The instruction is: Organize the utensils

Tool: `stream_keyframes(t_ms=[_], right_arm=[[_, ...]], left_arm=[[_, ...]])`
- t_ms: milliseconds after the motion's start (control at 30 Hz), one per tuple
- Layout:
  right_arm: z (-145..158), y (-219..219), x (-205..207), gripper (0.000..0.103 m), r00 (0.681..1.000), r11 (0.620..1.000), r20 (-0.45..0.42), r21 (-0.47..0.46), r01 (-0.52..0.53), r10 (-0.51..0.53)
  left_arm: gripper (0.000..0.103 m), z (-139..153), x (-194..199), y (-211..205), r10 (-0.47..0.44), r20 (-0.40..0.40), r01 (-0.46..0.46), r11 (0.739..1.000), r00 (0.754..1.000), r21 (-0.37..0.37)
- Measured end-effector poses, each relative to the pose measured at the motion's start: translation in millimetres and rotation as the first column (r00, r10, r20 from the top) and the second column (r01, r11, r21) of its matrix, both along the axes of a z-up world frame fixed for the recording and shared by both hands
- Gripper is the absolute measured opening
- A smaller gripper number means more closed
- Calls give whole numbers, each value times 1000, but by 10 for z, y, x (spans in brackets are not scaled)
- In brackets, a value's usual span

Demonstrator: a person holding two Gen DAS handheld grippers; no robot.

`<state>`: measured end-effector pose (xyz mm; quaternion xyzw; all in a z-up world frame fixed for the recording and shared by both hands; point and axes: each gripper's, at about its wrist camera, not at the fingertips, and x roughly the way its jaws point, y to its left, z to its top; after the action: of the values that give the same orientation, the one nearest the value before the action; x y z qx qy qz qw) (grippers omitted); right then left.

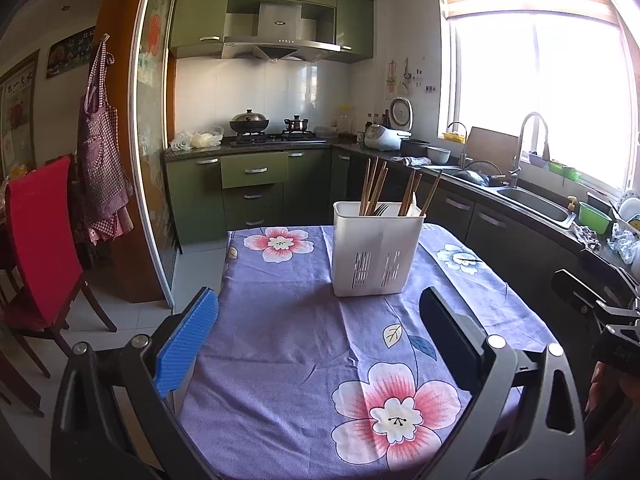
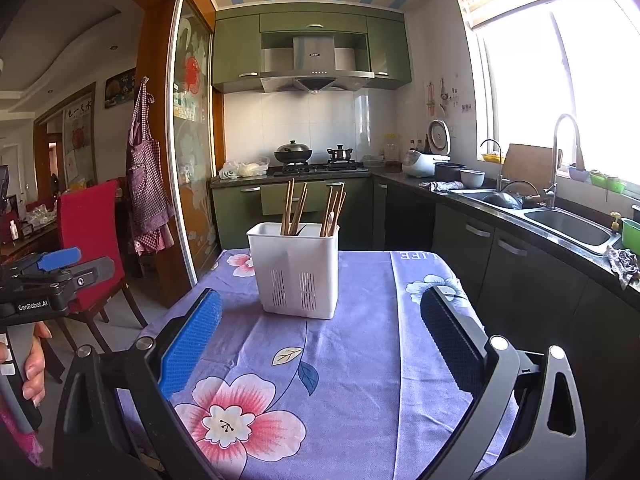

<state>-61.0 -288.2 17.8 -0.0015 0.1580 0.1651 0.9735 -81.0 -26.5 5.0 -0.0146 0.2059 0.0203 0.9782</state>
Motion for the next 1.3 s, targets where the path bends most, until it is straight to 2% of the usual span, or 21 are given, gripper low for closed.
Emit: stream_keyframes(t_ms=[133,300,667,1300], right_arm=[[-6,50,-37,98,1000,1000,-1,-8,-8,8],[-8,41,-52,98,1000,1000,0,-3,-15,15],[-22,49,-54,98,1000,1000,-6,4,-30,30],[-62,81,-25,98,999,999,-16,0,-36,36]], left_arm=[[96,16,-54,-15,2,9,-2,1000,1000,5],[96,32,-94,27,-3,13,4,1000,1000,-29],[96,16,-85,54,8,-14,-9,999,1000,-53],[96,6,-89,57,32,-14,-33,999,999,-35]])
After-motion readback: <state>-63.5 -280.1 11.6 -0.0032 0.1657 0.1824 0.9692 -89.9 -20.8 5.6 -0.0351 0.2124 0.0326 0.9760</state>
